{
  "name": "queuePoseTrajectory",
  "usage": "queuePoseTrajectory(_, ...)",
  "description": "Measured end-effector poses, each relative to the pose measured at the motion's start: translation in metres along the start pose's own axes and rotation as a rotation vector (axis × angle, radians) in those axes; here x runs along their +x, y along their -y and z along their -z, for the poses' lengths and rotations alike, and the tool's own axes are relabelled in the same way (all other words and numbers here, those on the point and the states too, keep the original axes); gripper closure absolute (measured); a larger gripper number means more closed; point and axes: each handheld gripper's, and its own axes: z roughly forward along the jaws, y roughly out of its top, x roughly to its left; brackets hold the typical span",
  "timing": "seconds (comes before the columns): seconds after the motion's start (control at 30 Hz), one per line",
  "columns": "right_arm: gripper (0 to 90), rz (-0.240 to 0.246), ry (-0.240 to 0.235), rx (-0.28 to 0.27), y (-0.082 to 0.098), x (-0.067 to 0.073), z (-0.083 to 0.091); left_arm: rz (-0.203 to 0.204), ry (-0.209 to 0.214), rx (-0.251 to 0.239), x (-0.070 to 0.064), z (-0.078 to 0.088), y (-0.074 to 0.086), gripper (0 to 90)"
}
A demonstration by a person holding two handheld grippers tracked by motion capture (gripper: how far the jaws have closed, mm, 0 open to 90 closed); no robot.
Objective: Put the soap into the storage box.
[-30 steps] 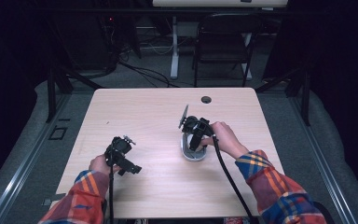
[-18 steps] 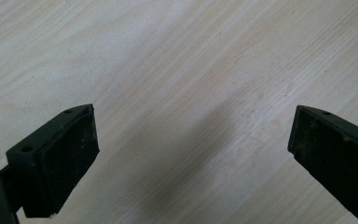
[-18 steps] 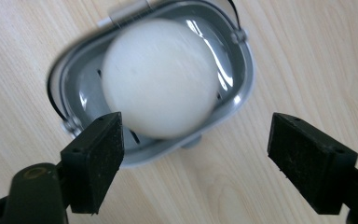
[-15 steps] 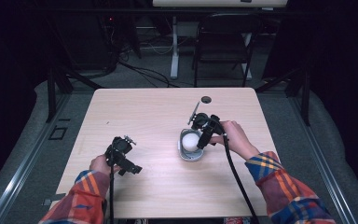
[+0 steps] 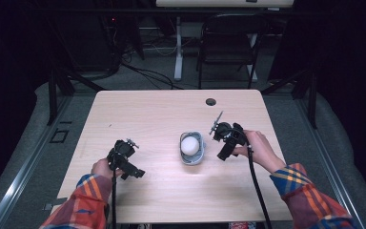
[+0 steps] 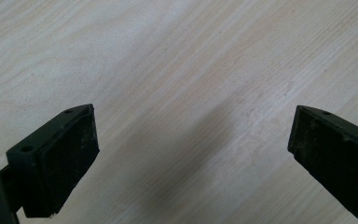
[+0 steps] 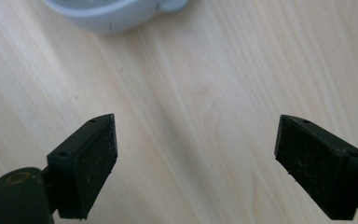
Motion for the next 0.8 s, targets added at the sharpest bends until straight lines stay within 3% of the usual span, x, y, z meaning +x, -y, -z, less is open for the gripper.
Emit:
queuePoseTrajectory(0.2,9.2,-0.032,-0.012,0.013,0.03,0.002,0.0,-0.002,0.0,0.003,0.0,0.0,0.0,1.7)
queuePoseTrajectory(0.3,9.4,-0.029,0.008,0.008,0.043,0.002,0.001,-0.001,0.0,0.004,0.0,0.0,0.0,1.7)
queuePoseTrajectory(0.47,8.4,-0.068,-0.002,0.005,0.074,0.003,-0.003,-0.006,0.001,0.006,-0.001,0.0,0.0,1.7)
queuePoseTrajectory(0.57,7.7,-0.073,-0.01,0.038,0.087,0.006,-0.008,-0.006,0.001,0.007,-0.001,0.0,0.0,1.8)
queuePoseTrajectory(0.8,6.8,-0.079,-0.004,0.04,0.111,0.022,-0.017,-0.01,0.006,0.008,-0.001,0.0,0.0,1.8)
